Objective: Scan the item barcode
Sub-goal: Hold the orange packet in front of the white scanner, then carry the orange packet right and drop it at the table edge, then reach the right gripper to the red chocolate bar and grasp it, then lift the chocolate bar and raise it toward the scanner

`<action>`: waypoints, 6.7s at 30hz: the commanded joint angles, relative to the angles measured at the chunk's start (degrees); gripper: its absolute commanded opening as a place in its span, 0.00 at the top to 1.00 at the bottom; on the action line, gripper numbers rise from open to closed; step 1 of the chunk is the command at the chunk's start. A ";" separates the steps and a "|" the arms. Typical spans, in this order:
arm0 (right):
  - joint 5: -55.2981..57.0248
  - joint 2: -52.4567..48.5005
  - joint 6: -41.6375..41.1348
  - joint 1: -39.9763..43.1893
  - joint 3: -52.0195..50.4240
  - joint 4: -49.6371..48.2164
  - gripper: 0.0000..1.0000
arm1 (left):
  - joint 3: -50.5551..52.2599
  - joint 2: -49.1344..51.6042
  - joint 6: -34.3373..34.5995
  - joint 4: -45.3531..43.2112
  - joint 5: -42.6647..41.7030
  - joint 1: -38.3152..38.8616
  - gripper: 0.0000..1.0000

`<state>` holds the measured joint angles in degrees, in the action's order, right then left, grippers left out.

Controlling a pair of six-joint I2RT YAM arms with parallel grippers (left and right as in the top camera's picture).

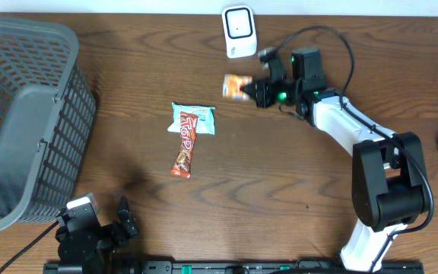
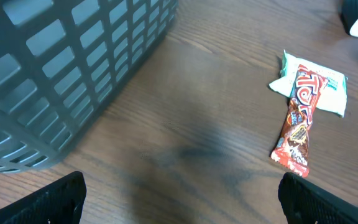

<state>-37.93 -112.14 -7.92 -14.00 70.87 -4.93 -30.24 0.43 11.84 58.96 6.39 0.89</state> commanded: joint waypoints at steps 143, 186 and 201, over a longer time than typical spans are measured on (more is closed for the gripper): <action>47.39 -9.60 -11.80 -34.75 22.77 46.14 0.24 | 0.20 -0.15 0.09 0.13 0.52 0.17 0.01; -23.10 -3.98 19.98 -14.91 22.84 61.86 0.99 | 0.20 -0.15 0.09 0.11 0.52 0.17 0.01; -45.11 -5.18 33.81 -3.87 22.62 77.02 0.99 | 0.20 -0.15 0.09 0.13 0.52 0.17 0.01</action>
<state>-75.26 -116.86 17.21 -17.89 93.67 71.96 -30.20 0.43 11.84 58.98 6.39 0.89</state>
